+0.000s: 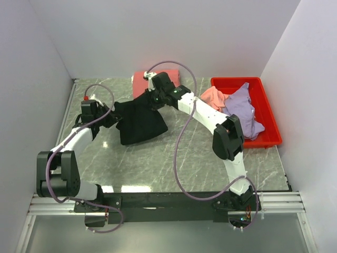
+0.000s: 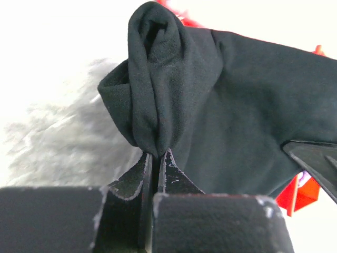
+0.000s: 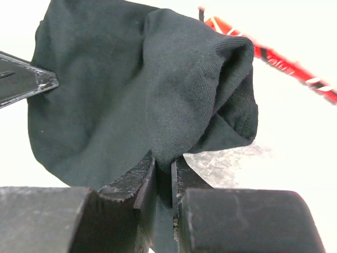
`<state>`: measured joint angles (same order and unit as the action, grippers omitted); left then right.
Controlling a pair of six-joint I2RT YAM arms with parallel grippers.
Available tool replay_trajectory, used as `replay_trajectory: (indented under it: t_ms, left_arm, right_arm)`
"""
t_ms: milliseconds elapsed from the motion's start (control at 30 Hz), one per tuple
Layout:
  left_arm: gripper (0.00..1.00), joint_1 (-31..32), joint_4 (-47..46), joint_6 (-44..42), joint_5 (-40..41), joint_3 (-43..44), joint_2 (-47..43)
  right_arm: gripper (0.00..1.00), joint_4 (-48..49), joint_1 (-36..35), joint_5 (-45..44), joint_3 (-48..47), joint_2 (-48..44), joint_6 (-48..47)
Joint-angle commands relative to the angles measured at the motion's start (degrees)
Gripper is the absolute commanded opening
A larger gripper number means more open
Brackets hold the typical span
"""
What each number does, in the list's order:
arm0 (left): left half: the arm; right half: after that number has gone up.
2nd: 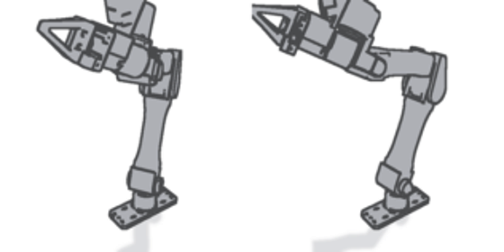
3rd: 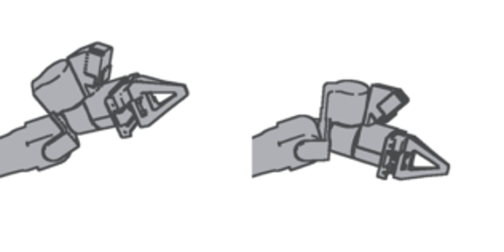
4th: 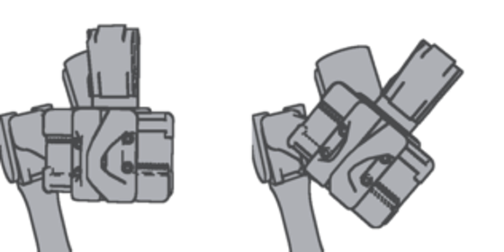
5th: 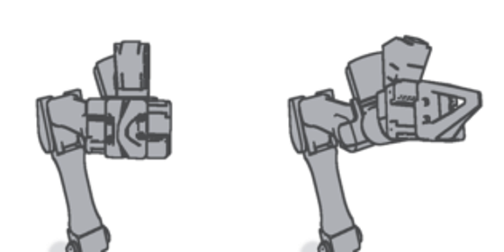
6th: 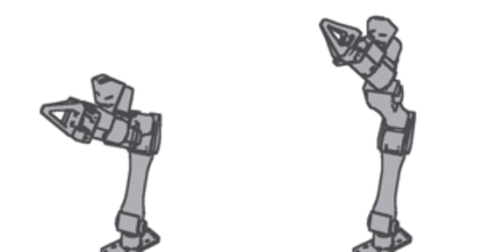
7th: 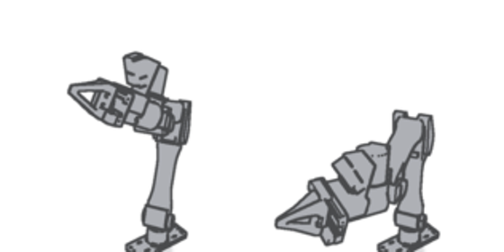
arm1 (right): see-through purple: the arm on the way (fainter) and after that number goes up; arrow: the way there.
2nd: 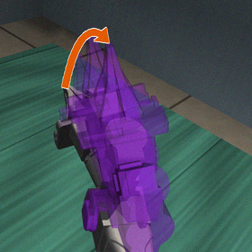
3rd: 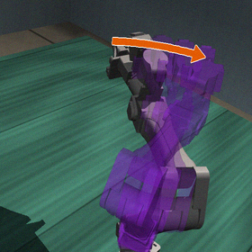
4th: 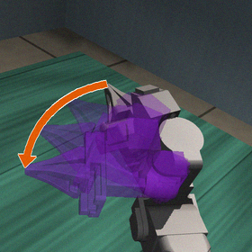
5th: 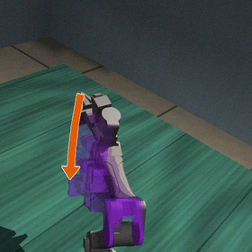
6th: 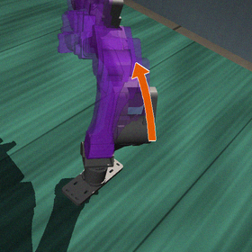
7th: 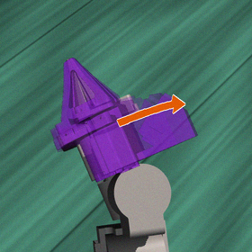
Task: Fold and stack the t-shirts
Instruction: Neatly place the folded tshirt to the corner
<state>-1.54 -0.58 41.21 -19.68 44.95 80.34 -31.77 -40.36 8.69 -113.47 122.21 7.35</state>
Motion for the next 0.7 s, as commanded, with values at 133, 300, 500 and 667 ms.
replay_trajectory:
  t_ms: [133, 300, 500, 667]
  left_arm:
    - [0.01, 1.3, -2.0, 0.0, -1.7, 9.8, 0.1]
    - [0.01, 3.6, -1.5, -0.7, -3.1, 18.6, 5.4]
    - [0.01, 4.5, 0.4, -1.7, -4.7, 30.8, 15.4]
    - [0.01, 5.2, 2.8, -2.5, -5.3, 42.8, 25.1]
  right_arm:
    - [0.0, 0.4, 0.9, -4.4, -3.9, -2.3, -1.2]
    - [0.0, 0.0, 3.4, -6.7, -9.4, -0.8, -0.8]
    - [0.0, 2.7, 8.8, -3.9, -14.3, 1.7, -0.2]
    - [0.0, 9.6, 11.5, -1.7, -14.8, 4.0, -2.1]
